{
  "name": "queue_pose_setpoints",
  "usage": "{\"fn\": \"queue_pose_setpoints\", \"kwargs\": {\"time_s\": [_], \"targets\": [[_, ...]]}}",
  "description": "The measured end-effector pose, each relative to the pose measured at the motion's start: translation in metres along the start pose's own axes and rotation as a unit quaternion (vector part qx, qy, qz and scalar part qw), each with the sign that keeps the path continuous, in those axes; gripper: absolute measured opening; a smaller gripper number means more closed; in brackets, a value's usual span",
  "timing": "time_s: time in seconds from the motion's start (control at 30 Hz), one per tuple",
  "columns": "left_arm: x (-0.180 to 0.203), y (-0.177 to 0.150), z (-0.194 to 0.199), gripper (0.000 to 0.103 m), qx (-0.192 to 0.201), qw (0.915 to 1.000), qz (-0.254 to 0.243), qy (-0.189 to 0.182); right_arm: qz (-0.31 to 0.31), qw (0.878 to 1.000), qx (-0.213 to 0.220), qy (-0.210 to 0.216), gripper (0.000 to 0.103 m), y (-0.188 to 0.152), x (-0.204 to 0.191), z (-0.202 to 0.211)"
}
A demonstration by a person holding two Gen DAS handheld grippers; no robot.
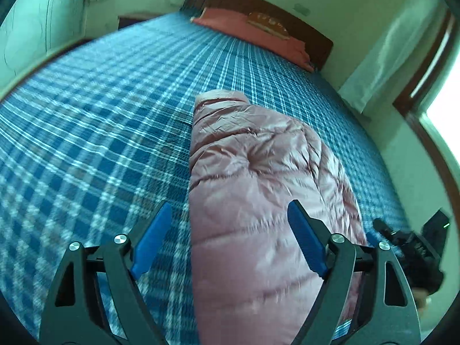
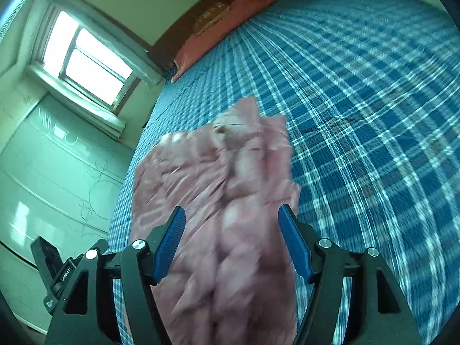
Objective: Fold large clothes
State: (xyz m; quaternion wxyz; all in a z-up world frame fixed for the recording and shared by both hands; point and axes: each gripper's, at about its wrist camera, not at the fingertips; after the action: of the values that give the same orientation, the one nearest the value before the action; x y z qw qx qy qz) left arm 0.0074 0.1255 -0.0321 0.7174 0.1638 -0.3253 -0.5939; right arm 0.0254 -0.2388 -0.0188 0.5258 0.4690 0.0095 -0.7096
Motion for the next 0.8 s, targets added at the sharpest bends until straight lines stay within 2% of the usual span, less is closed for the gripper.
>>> {"fn": "queue_pose_setpoints", "kwargs": {"time_s": [0.1,0.3,0.43,0.8], "targets": [[0.004,-0.018,0.025,0.091,0.024,0.9992,-0.017,0.026,0.032,0.999,0.010,-0.020,0.070,-0.020,-0.024,0.022],[0.014,-0.048,0.059,0.092,0.035,0.9969,-0.041,0.058,0.092,0.993,0.024,-0.076,0.073,-0.051,-0.066,0.042],[0.015,-0.066,0.086,0.093,0.051,0.9962,-0.038,0.059,0.126,0.986,0.027,-0.104,0.073,-0.073,-0.083,0.053],[0.025,-0.094,0.129,0.093,0.080,0.9927,-0.055,0.071,0.186,0.971,0.051,-0.138,0.073,-0.106,-0.111,0.081]]}}
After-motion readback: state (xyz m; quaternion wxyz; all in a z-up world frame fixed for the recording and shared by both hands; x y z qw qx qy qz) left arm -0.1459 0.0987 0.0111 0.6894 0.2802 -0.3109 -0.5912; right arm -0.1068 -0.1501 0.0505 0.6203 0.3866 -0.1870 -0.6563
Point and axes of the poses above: each gripper's, at about its wrist camera, not at the fingertips, and z roughly against the way its jaws point, x to its right, y to its top, and after that the axes turned 8 degrees about y, right-handed
